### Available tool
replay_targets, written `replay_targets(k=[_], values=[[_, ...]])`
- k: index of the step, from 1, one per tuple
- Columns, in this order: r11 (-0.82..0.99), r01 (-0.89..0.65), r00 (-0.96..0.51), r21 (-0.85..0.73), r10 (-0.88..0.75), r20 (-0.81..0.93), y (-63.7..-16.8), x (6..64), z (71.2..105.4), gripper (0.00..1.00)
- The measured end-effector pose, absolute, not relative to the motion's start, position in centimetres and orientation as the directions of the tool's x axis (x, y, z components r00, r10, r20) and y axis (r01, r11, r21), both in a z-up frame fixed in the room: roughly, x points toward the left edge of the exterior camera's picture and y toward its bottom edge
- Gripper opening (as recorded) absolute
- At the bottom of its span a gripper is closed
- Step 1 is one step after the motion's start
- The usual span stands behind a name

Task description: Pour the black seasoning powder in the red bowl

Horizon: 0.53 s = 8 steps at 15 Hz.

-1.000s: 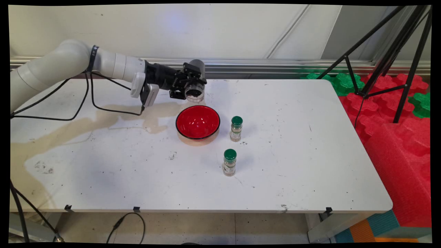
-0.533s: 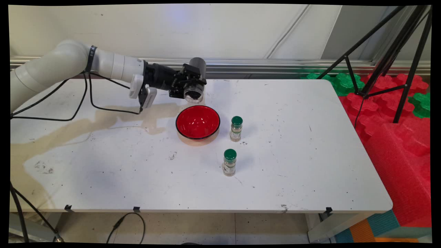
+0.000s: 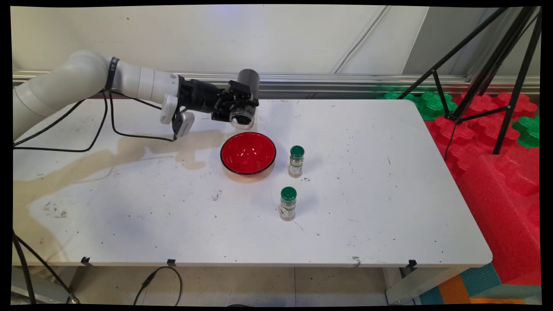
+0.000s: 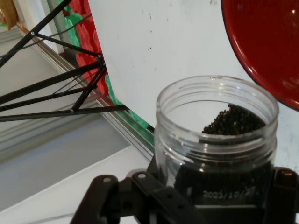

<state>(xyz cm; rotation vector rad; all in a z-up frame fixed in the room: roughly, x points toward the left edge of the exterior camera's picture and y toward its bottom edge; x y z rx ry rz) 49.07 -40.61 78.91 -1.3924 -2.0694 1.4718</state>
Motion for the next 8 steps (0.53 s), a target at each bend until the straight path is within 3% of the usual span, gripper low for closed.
replay_targets(k=[8], values=[[-0.021, 0.578, -0.484, -0.816, 0.796, -0.364, -40.18, 48.87, 79.23, 0.00]])
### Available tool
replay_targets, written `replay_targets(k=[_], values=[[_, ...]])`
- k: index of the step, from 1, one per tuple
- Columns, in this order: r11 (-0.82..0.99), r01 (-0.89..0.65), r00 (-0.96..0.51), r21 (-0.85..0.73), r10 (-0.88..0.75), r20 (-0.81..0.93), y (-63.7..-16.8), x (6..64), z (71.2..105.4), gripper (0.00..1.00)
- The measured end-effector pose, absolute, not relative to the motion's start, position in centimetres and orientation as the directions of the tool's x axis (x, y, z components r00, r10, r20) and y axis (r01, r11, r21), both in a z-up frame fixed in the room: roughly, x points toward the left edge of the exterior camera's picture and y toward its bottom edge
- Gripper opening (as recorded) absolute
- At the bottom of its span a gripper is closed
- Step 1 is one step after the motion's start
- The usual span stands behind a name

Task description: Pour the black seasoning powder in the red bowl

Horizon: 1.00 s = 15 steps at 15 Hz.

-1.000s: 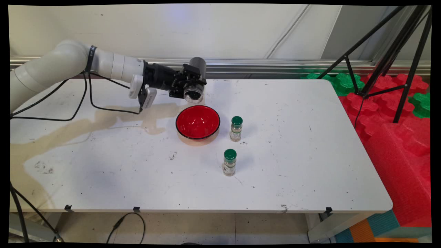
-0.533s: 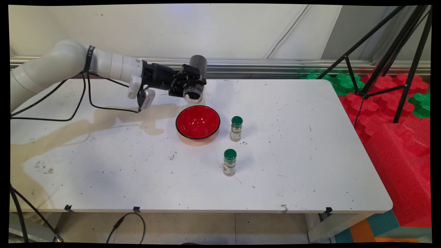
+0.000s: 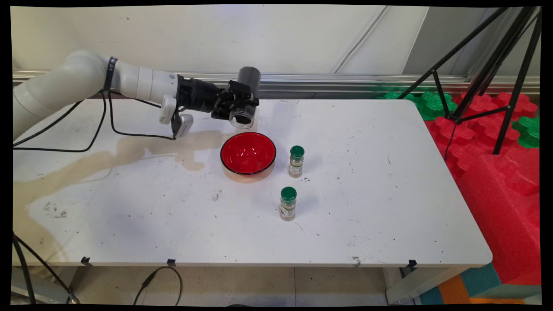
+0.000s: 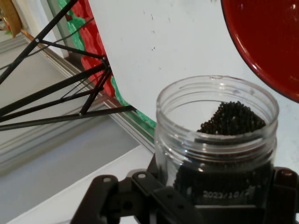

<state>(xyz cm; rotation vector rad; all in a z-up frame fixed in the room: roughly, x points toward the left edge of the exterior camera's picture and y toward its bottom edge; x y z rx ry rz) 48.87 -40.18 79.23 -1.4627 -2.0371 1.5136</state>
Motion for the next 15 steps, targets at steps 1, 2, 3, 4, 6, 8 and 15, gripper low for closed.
replay_targets(k=[1, 2, 3, 4, 6, 8, 15], values=[[-0.026, 0.580, -0.482, -0.814, 0.795, -0.368, -40.14, 48.86, 79.25, 0.00], [-0.033, 0.583, -0.478, -0.812, 0.794, -0.375, -40.08, 48.84, 79.29, 0.00], [-0.038, 0.585, -0.475, -0.810, 0.793, -0.380, -40.03, 48.83, 79.30, 0.00], [-0.042, 0.587, -0.473, -0.808, 0.793, -0.385, -39.99, 48.82, 79.32, 0.00], [-0.056, 0.594, -0.465, -0.803, 0.791, -0.399, -39.87, 48.79, 79.37, 0.00], [-0.068, 0.599, -0.458, -0.798, 0.789, -0.410, -39.79, 48.75, 79.43, 0.00], [-0.095, 0.609, -0.443, -0.787, 0.783, -0.437, -39.63, 48.68, 79.57, 0.00]])
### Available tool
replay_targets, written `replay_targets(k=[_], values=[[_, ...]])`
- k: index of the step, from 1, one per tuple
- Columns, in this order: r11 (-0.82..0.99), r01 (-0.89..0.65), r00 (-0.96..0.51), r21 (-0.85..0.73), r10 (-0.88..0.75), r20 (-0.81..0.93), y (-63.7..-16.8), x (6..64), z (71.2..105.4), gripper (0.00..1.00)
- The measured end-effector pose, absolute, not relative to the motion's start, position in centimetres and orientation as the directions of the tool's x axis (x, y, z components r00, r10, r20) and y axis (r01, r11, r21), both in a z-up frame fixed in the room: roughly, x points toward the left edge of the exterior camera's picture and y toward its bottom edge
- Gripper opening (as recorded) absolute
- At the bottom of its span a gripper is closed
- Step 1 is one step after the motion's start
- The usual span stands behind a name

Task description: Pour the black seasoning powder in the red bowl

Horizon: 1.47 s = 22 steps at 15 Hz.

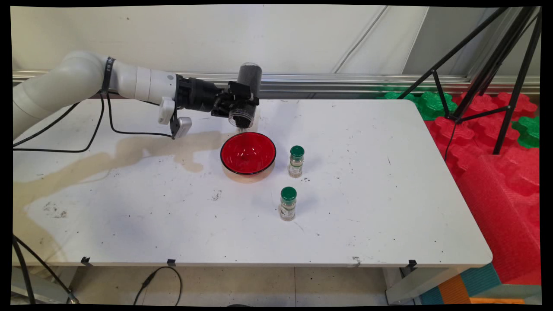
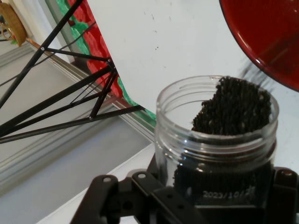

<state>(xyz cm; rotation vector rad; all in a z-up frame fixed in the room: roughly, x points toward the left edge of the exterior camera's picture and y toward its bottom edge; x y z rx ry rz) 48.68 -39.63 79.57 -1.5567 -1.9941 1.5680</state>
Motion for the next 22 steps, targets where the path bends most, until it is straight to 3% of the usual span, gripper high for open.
replay_targets(k=[22], values=[[-0.134, 0.627, -0.420, -0.767, 0.771, -0.478, -39.82, 48.53, 79.62, 0.00]])
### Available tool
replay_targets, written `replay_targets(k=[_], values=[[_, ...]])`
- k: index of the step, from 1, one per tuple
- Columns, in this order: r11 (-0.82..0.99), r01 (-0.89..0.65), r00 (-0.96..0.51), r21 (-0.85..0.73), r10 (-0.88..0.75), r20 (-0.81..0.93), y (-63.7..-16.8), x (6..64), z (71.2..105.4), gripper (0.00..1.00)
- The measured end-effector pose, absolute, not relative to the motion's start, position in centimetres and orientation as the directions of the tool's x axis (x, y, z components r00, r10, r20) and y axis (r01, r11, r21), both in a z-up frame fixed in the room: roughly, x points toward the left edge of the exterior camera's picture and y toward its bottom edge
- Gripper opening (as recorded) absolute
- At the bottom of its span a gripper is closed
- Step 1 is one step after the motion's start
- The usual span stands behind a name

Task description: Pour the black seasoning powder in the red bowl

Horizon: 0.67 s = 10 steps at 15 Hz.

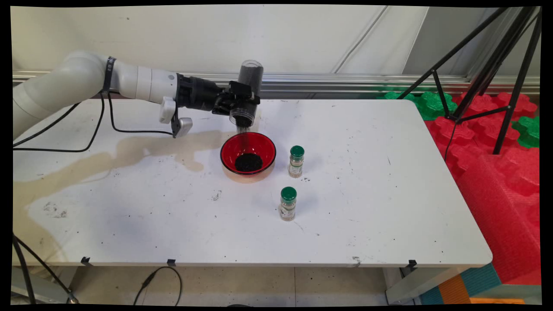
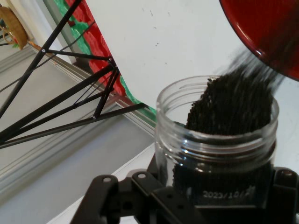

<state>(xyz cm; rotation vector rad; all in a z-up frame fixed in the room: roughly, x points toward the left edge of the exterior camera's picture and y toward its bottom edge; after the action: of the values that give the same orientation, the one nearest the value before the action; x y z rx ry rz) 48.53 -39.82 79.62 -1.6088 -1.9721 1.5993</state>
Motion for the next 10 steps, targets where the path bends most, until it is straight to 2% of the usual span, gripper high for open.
replay_targets(k=[10], values=[[-0.143, 0.633, -0.414, -0.761, 0.768, -0.489, -40.10, 48.55, 79.59, 0.00]])
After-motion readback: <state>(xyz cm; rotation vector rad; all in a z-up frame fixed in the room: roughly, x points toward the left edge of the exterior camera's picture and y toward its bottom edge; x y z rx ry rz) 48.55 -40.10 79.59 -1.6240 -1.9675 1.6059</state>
